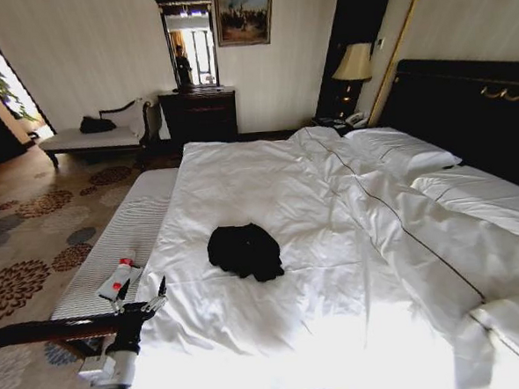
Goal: Fold the clothes on the bed.
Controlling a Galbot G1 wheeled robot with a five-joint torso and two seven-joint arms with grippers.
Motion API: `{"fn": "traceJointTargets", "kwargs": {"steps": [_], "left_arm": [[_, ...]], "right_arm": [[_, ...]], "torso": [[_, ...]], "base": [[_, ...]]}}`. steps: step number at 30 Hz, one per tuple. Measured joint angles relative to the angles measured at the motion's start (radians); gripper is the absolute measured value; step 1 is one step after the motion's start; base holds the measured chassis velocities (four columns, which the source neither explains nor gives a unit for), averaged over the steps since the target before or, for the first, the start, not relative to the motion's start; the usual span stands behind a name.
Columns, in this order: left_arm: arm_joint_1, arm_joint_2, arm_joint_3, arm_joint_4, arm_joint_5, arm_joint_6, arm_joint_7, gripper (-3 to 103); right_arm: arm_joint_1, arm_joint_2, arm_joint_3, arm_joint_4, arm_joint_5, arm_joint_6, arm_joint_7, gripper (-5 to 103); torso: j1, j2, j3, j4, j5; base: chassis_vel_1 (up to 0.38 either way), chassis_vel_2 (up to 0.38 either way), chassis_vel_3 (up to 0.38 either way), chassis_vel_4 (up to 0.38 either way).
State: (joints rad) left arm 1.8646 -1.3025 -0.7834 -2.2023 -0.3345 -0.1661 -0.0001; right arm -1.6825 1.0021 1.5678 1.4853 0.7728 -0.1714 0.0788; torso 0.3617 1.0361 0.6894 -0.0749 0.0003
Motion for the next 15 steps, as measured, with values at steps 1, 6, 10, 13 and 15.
{"fn": "traceJointTargets", "kwargs": {"steps": [1, 6, 10, 13, 15], "left_arm": [[0.000, 0.000, 0.000, 0.000, 0.000, 0.000, 0.000, 100], [0.001, 0.001, 0.000, 0.000, 0.000, 0.000, 0.000, 100], [0.000, 0.001, 0.001, -0.002, 0.001, 0.000, -0.001, 100], [-0.001, 0.000, 0.002, -0.003, 0.001, 0.000, -0.001, 100], [-0.001, -0.001, 0.005, -0.004, 0.003, 0.002, -0.002, 100]], "right_arm": [[0.000, 0.000, 0.000, 0.000, 0.000, 0.000, 0.000, 2], [0.037, -0.055, 0.001, -0.133, -0.040, 0.039, -0.019, 2], [0.078, -0.081, -0.015, -0.266, -0.077, 0.074, -0.026, 2], [0.094, -0.085, -0.026, -0.323, -0.094, 0.088, -0.030, 2], [0.122, -0.094, -0.040, -0.426, -0.125, 0.118, -0.041, 2]], "torso": [[0.000, 0.000, 0.000, 0.0000, 0.0000], [0.000, 0.000, 0.000, 0.0005, -0.0004], [0.000, 0.000, 0.000, 0.0005, -0.0005], [0.000, 0.000, 0.000, 0.0005, -0.0004], [0.000, 0.000, 0.000, 0.0008, -0.0001]], "base": [[0.000, 0.000, 0.000, 0.000], [0.000, 0.000, 0.000, 0.000], [0.000, 0.000, 0.000, 0.000], [0.000, 0.000, 0.000, 0.000], [0.000, 0.000, 0.000, 0.000]]}}
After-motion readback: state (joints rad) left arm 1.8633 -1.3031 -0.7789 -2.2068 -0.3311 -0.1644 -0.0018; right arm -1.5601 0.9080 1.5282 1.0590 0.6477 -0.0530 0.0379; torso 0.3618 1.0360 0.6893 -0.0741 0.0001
